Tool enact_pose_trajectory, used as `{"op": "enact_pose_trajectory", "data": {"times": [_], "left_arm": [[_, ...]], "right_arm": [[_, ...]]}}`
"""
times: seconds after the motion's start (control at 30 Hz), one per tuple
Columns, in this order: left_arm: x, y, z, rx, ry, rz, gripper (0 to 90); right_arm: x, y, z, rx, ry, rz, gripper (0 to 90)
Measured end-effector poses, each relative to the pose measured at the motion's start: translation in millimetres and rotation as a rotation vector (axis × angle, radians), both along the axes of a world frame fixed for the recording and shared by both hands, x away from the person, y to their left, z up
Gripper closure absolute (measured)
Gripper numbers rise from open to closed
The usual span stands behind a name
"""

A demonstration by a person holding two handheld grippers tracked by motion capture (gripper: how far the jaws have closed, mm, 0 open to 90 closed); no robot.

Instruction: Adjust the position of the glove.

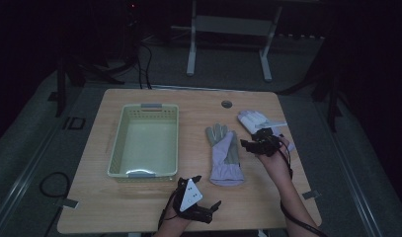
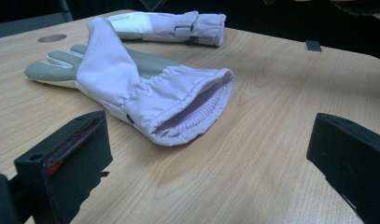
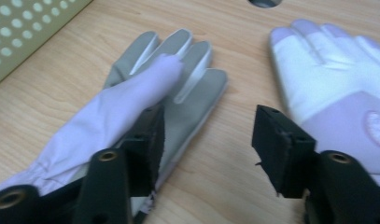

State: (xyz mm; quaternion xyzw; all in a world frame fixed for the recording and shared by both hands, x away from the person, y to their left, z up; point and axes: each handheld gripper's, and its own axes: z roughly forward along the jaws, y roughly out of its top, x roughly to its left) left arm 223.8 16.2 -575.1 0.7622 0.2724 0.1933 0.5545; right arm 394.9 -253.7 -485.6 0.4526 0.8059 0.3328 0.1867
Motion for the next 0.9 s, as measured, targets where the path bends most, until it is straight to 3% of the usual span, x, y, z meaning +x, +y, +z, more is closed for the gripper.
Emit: {"op": "enact_pose_trajectory", "data": {"times": [0.13, 0.27, 0.33, 0.4, 0.63, 0.77, 0.9], "left_arm": [[0.1, 0.2, 0.0, 0.000, 0.000, 0.000, 0.1], [0.1, 0.2, 0.0, 0.000, -0.001, -0.002, 0.0], [0.2, 0.3, 0.0, 0.000, 0.000, -0.003, 0.1], [0.0, 0.2, 0.0, 0.002, -0.002, -0.003, 0.1], [0.4, 0.2, 0.0, 0.001, 0.002, -0.005, 0.1], [0.7, 0.3, 0.1, 0.000, 0.003, -0.007, 0.1], [0.7, 0.2, 0.0, -0.001, 0.004, -0.006, 0.1]], "right_arm": [[5.7, -10.1, 0.5, 0.013, 0.010, -0.007, 34.5], [13.7, -25.7, 0.4, 0.057, 0.016, -0.013, 29.5], [19.1, -34.2, -0.5, 0.056, 0.010, -0.018, 32.8], [25.3, -43.5, -1.7, 0.039, -0.025, -0.006, 34.7], [47.5, -75.6, 2.8, 0.008, -0.057, 0.028, 41.6], [59.4, -89.2, -1.7, 0.011, -0.031, 0.036, 42.8], [68.7, -93.8, -12.5, -0.029, -0.008, 0.025, 44.3]]}}
